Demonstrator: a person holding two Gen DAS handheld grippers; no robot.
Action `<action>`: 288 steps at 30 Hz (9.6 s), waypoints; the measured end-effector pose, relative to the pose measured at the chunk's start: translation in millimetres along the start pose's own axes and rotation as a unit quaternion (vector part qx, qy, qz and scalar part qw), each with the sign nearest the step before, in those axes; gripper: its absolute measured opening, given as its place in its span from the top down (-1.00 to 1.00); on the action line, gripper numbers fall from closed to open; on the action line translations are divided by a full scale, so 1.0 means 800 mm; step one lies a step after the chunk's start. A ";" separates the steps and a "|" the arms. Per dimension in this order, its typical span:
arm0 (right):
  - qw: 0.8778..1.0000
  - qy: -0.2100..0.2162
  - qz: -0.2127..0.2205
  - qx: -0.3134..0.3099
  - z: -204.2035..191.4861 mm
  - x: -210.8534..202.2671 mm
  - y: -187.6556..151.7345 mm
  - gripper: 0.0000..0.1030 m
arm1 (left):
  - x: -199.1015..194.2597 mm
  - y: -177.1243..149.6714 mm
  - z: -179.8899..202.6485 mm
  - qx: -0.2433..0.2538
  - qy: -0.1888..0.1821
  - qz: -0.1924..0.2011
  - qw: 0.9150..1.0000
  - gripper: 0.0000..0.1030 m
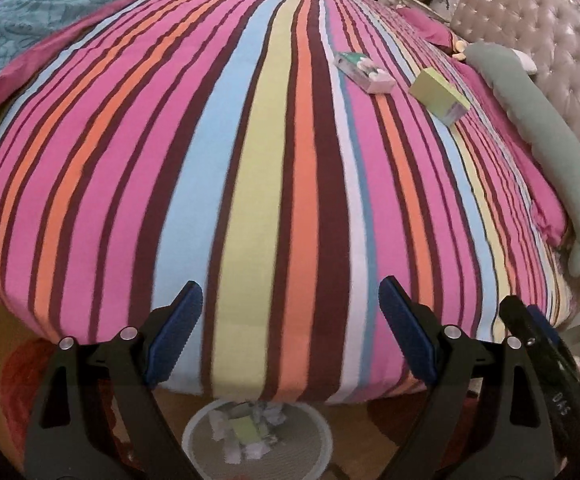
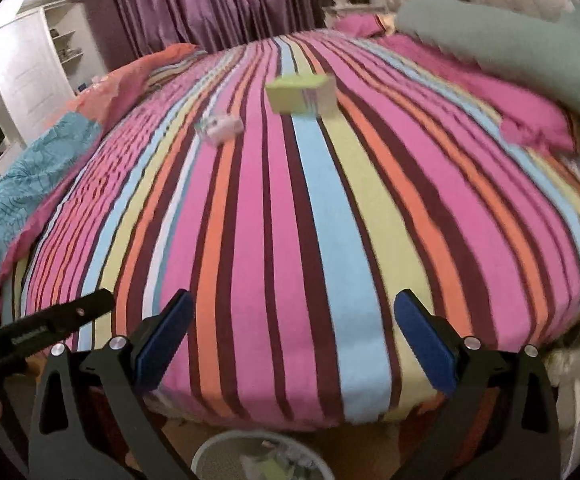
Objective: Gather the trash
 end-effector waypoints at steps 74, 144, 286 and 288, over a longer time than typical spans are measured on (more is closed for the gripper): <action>0.992 0.073 -0.043 -0.088 0.026 0.259 0.158 -0.24 | 0.242 0.254 0.125 0.038 0.053 0.041 0.997 0.32; 0.984 0.059 -0.122 0.111 -0.046 -0.070 -0.150 -0.19 | -0.113 -0.114 -0.022 0.163 0.010 0.015 0.987 0.40; 0.994 -0.041 0.101 -0.009 -0.056 -0.127 0.009 -0.85 | -0.198 0.003 0.017 0.149 0.005 0.162 0.975 -0.68; 0.994 -0.043 0.099 -0.008 -0.054 -0.126 0.007 -0.85 | -0.198 0.002 0.017 0.149 0.002 0.159 0.976 -0.68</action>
Point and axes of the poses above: each gripper's, at about its wrist camera, not at the fingertips, and x roughly the way its jaws point, z to its right, y to its top, the point moved 9 cm from there along x, roughly the way its jaws point, and after that the axes turned 12 degrees about z, right-handed, at the moved point
